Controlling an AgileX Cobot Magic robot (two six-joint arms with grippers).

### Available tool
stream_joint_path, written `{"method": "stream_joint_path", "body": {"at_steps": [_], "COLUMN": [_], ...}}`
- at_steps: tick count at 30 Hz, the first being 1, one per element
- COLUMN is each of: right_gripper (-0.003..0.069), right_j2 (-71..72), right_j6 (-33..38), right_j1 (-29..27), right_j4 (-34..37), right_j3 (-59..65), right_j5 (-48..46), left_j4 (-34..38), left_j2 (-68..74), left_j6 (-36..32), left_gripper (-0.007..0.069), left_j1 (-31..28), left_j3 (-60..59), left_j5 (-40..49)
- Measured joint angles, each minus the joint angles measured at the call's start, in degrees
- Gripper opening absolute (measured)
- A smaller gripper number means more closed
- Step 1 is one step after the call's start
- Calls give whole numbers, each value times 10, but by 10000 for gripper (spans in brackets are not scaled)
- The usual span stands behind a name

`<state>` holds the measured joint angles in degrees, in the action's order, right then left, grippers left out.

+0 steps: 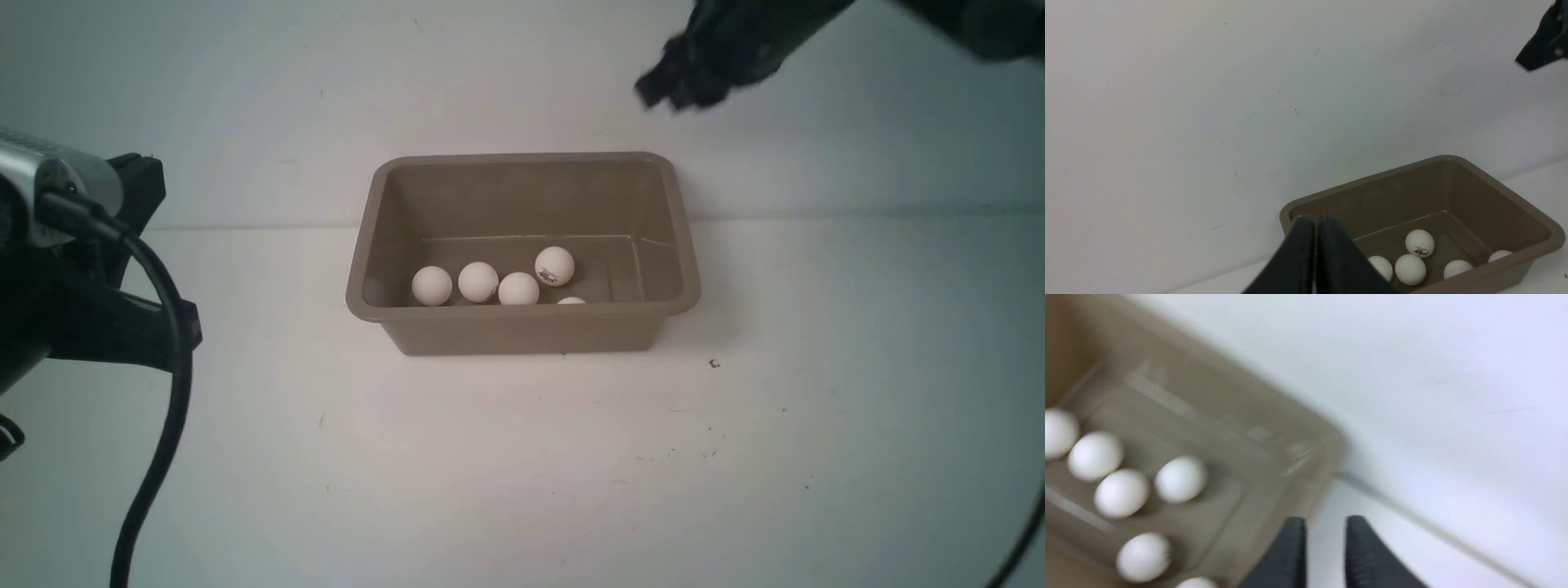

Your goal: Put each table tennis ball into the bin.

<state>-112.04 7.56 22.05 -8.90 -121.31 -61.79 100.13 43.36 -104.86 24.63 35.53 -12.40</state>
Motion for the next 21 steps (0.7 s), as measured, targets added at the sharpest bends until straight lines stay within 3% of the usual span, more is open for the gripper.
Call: {"method": "stream_joint_path", "body": {"at_steps": [4, 21], "right_gripper": [-7, -16], "right_j2": [54, 300], "right_j6": [-12, 8], "right_j1": [0, 0], "right_j4": [-35, -50], "right_j3": [0, 0], "right_j5": [-27, -111], "left_j4": [0, 0], "left_j2": [0, 0], "left_j6": [0, 0], "left_gripper": [-4, -4], "left_j1": [0, 0], "left_j3": [0, 0], "left_j5": [0, 0]}}
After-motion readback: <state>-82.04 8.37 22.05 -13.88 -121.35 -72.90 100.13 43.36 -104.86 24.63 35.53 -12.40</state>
